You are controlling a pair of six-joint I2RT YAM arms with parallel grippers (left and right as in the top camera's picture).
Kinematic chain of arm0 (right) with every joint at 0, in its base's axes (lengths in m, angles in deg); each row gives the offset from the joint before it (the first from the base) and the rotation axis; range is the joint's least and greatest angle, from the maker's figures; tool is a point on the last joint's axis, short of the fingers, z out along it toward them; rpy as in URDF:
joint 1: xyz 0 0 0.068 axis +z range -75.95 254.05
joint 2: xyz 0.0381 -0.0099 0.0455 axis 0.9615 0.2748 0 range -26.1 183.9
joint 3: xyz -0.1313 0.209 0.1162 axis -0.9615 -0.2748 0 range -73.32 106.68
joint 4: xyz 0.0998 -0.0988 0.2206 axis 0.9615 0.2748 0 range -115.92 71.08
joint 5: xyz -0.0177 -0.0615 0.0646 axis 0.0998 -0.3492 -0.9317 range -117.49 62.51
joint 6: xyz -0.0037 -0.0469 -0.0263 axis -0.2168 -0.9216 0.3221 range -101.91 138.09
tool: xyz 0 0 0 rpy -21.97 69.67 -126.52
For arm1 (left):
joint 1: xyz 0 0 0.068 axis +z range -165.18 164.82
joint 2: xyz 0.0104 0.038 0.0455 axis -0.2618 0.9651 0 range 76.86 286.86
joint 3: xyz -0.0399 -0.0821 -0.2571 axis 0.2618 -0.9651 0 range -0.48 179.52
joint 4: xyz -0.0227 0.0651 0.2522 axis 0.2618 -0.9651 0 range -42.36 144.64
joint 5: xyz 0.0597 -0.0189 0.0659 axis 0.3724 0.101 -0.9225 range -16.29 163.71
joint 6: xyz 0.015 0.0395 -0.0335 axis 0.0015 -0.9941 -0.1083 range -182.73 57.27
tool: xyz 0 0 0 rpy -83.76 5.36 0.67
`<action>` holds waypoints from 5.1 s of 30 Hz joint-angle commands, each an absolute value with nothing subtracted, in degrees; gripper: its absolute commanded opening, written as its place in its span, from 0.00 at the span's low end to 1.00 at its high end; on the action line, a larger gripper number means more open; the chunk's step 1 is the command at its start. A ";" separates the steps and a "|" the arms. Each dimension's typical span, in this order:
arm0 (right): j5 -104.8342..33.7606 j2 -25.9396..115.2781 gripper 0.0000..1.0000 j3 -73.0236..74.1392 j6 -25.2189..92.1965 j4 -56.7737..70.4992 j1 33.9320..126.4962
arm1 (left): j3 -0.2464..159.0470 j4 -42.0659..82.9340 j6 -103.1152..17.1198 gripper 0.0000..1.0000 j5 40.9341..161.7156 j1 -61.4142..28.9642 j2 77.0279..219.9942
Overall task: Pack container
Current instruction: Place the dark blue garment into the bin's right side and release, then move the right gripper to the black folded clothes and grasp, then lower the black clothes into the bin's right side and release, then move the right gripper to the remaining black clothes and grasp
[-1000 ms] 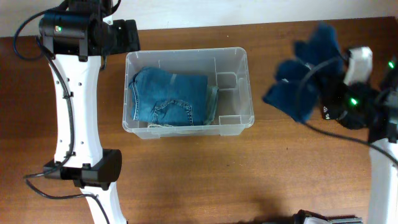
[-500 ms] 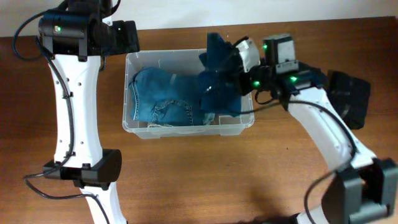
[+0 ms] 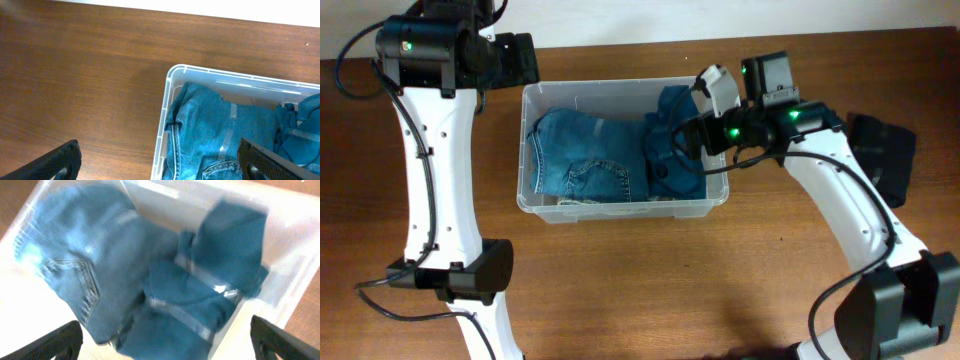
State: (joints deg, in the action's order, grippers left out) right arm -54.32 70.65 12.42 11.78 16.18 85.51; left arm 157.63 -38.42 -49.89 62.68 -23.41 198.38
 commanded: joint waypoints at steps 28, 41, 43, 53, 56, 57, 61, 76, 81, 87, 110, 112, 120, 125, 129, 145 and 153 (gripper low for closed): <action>-48.68 94.30 0.98 23.32 16.66 24.88 29.74 | 157.76 -37.39 -50.81 0.99 61.83 -23.21 198.79; -52.60 101.57 0.75 23.23 16.86 25.74 29.45 | 157.76 -37.17 -50.81 0.99 61.79 -22.88 198.79; -53.27 101.68 0.38 23.23 16.86 25.71 30.22 | 157.76 -36.86 -50.81 0.99 61.83 -22.88 198.79; -57.82 97.84 0.04 24.74 16.81 27.90 33.93 | 157.76 -34.70 -50.79 0.99 59.29 -22.88 198.79; -65.64 91.10 0.04 30.18 10.52 34.02 36.23 | 157.76 -34.55 -50.79 0.99 59.29 -22.88 198.79; -68.51 88.61 0.04 32.87 7.68 36.93 37.80 | 157.76 -34.55 -50.79 1.00 59.32 -22.88 198.79; -69.27 81.84 0.04 41.55 4.77 43.42 46.13 | 157.76 -34.59 -50.77 0.99 59.34 -22.88 198.79; -48.49 79.28 0.04 44.68 36.29 44.36 81.32 | 157.76 -36.54 -50.79 0.99 59.32 -22.88 198.79; -42.65 80.92 0.04 38.69 41.75 41.10 89.71 | 157.76 -36.56 -50.79 0.99 59.34 -22.88 198.79; -36.09 81.09 0.04 25.35 47.13 32.42 93.65 | 157.76 -37.37 -50.79 0.99 59.34 -22.88 198.79; -37.91 83.28 0.70 43.54 29.99 45.04 64.82 | 152.64 -34.87 -50.81 0.99 63.40 -22.88 198.84; -40.71 85.73 0.71 42.45 28.26 44.97 62.56 | 151.97 -34.37 -50.79 0.99 63.40 -22.88 198.84; -41.21 99.69 0.72 41.09 27.30 44.51 60.68 | 151.35 -33.02 -50.83 0.99 63.16 -22.88 199.01; -40.99 104.63 0.68 41.09 27.37 44.36 60.47 | 151.35 -33.02 -50.81 0.99 63.18 -22.88 199.01; -39.61 105.64 0.27 40.28 27.59 44.29 60.77 | 151.35 -32.51 -50.81 1.00 63.21 -22.88 199.01; -37.38 105.62 0.04 25.49 28.02 35.79 61.28 | 151.35 -31.66 -50.81 0.99 63.21 -22.88 199.01; -37.34 103.91 0.04 32.30 27.26 42.94 61.28 | 151.35 -31.07 -50.81 0.99 63.18 -22.88 199.01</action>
